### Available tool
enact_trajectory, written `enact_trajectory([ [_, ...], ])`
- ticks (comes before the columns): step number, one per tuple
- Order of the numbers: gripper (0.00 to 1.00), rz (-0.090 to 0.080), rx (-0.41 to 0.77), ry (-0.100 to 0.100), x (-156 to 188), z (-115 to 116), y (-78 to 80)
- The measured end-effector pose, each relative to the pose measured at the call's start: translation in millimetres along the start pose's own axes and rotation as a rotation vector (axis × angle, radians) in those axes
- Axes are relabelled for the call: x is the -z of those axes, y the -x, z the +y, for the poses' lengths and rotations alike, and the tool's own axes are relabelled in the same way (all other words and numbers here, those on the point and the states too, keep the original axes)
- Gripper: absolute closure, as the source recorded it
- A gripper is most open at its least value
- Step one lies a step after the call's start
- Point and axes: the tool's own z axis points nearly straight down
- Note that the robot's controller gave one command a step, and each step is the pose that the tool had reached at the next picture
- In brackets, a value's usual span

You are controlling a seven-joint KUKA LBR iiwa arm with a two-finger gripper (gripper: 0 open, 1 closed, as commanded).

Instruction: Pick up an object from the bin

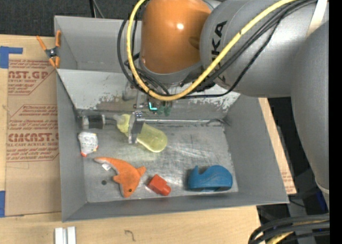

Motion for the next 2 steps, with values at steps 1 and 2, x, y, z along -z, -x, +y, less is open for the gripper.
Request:
enact_trajectory([
  [1,0.00,-0.001,-0.001,0.000,0.3,-0.6,0.3],
  [2,0.00,-0.005,0.072,0.001,-36.9,-18.5,-12.2],
])
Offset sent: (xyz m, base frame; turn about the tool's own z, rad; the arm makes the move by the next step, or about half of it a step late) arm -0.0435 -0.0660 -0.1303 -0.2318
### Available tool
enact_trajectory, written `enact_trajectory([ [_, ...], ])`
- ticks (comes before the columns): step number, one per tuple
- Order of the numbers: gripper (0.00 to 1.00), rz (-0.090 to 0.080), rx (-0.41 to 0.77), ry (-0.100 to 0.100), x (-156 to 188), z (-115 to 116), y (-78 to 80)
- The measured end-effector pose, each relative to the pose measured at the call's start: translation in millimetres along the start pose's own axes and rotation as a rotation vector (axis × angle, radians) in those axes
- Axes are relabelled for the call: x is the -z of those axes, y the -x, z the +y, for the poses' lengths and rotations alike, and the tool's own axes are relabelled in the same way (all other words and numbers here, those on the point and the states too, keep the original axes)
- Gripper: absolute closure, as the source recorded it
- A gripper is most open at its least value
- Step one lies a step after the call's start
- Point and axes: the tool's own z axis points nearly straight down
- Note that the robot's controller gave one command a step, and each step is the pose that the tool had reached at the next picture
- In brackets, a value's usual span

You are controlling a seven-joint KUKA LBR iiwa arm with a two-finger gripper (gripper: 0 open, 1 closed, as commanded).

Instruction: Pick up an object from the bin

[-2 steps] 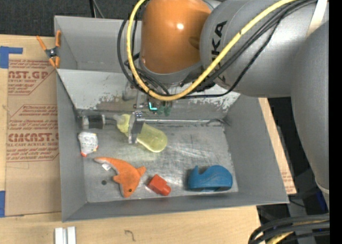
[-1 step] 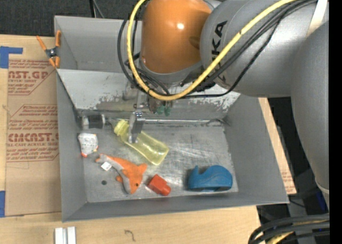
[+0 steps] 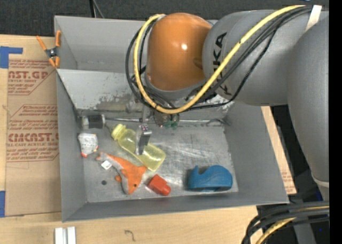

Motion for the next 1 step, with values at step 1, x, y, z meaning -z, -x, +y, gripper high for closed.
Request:
enact_trajectory([
  [1,0.00,0.001,0.192,0.000,-53.1,-43.3,9.4],
])
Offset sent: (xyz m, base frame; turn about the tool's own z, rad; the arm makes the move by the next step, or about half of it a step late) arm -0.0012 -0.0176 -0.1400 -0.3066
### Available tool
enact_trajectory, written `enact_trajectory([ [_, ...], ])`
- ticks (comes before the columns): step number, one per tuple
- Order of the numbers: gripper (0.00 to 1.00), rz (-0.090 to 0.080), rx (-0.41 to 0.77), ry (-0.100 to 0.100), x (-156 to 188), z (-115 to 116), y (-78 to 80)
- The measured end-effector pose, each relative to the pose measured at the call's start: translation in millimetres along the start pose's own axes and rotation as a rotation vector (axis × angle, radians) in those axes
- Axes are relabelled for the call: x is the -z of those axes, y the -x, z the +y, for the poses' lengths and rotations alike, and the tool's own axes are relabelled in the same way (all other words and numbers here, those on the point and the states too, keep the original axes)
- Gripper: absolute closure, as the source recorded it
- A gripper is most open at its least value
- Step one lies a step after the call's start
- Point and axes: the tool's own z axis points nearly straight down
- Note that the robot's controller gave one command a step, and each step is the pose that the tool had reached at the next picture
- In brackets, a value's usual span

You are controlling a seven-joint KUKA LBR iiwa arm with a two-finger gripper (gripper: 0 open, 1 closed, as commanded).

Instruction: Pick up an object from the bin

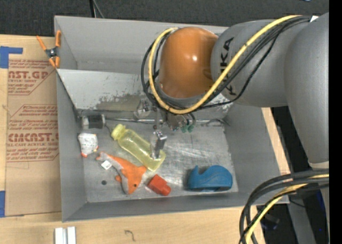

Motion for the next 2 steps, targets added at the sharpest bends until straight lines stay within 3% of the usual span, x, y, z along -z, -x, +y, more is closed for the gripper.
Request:
enact_trajectory([
  [1,0.00,0.033,0.085,0.002,-51.4,11.5,-2.6],
  [2,0.00,0.010,0.091,0.003,-64.9,11.8,-6.5],
])
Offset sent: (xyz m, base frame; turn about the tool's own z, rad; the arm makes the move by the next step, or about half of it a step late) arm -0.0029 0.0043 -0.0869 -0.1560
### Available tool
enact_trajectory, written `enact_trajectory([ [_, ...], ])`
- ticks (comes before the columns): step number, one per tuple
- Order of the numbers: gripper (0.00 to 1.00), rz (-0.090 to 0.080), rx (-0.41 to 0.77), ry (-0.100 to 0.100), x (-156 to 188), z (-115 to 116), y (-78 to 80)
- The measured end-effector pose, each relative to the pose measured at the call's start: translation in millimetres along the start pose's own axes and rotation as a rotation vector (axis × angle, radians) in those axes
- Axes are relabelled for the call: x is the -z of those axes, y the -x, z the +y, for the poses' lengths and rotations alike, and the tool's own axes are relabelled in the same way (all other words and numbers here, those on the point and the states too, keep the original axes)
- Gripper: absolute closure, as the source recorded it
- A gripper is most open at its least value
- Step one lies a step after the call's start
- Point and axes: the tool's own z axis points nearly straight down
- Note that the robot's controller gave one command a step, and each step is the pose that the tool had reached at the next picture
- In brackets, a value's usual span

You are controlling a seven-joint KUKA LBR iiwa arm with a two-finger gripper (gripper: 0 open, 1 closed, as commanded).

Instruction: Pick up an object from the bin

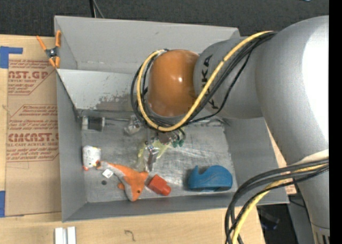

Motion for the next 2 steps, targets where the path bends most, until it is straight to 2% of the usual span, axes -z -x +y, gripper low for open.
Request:
enact_trajectory([
  [1,0.00,-0.006,-0.094,-0.003,-3.4,16.8,-4.1],
  [2,1.00,-0.018,0.306,-0.003,-16.8,-57.2,-43.4],
])
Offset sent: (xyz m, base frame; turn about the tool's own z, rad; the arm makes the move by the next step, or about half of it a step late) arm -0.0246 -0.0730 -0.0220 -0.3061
